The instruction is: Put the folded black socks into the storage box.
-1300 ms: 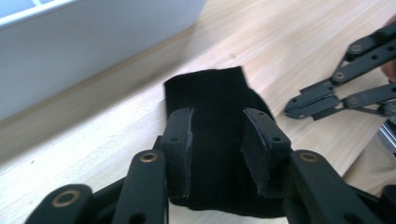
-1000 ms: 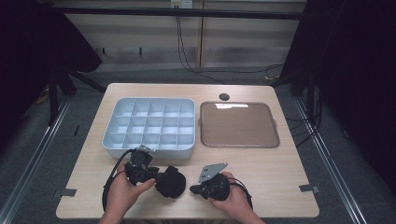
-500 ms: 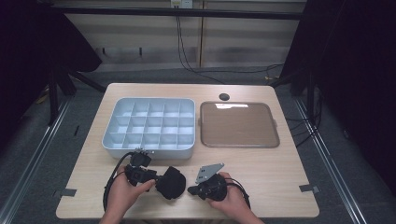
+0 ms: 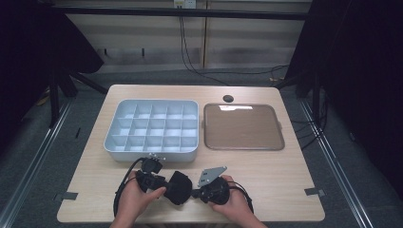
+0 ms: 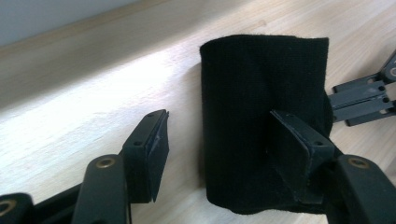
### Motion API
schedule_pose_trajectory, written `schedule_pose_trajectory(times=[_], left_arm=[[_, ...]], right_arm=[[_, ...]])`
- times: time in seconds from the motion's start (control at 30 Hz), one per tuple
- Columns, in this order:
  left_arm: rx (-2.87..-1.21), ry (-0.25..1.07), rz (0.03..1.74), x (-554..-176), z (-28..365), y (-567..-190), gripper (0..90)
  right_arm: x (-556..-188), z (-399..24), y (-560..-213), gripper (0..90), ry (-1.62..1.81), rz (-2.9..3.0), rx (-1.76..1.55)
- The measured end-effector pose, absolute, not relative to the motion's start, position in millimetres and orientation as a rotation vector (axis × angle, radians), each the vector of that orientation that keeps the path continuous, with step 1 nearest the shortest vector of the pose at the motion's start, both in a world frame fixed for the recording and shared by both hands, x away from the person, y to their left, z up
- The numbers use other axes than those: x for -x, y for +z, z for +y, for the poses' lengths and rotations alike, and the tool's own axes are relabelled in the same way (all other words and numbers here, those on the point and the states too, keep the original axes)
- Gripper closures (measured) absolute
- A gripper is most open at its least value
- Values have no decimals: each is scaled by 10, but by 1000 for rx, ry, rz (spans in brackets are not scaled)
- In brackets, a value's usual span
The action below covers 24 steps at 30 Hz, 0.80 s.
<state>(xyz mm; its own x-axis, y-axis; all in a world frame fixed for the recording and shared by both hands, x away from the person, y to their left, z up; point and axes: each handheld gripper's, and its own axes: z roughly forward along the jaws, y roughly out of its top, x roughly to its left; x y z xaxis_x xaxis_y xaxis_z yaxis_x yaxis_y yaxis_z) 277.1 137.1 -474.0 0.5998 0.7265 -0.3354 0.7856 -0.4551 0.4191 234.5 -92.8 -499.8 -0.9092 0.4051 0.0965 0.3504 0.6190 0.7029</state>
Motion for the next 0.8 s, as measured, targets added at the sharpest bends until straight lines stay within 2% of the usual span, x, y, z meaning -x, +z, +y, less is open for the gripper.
schedule_pose_trajectory(times=[0.2, 0.57, 0.67, 0.8], left_arm=[[-2277, -168, 1199, -2762, 1334, -4766, 392], [-2234, -256, 1184, -2753, 1325, -4805, 599], [-2253, -236, 1170, -2739, 1297, -4776, 695], [-2247, -248, 1176, -2738, 1299, -4766, 722]], right_arm=[[-2340, -931, -5003, 900, 1182, 2756, -644], [-2328, -923, -5004, 900, 1179, 2749, -651], [-2327, -924, -5004, 900, 1183, 2748, -653], [-2327, -934, -5009, 900, 1190, 2747, -649]])
